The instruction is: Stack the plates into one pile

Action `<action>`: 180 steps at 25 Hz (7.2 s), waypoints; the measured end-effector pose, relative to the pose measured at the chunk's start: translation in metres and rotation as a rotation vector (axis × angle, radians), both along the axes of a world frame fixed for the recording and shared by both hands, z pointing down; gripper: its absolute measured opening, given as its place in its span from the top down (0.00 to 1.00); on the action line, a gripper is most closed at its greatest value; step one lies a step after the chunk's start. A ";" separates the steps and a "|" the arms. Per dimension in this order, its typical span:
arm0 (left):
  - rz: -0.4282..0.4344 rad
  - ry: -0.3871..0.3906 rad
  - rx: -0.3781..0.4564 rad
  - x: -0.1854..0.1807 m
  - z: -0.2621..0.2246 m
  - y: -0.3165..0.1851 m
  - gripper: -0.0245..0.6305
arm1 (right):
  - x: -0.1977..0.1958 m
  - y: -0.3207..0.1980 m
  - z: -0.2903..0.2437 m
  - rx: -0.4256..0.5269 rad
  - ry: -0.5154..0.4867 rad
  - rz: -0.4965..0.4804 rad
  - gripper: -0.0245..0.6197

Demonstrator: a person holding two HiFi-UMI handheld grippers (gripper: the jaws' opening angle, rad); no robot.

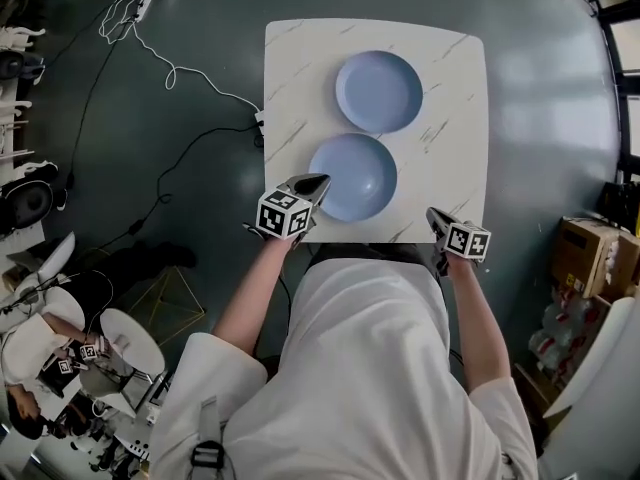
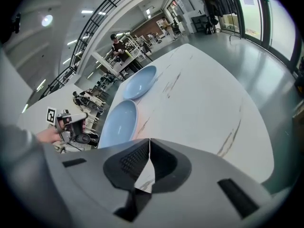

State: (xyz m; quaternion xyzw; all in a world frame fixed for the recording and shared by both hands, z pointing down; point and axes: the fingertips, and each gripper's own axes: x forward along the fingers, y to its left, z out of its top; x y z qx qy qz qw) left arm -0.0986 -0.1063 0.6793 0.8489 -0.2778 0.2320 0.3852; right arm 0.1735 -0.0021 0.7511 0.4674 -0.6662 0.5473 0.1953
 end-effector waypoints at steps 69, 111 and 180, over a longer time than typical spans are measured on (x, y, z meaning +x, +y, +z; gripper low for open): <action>-0.303 -0.047 -0.753 0.060 0.136 -0.182 0.91 | -0.018 -0.020 0.046 -0.060 -0.103 -0.117 0.92; -0.343 0.158 -0.693 -0.027 0.068 -0.023 0.90 | -0.041 -0.011 0.024 0.001 -0.021 -0.241 0.92; -0.562 0.205 -0.296 0.002 -0.015 0.213 0.92 | -0.005 0.066 -0.082 0.331 0.059 -0.433 0.92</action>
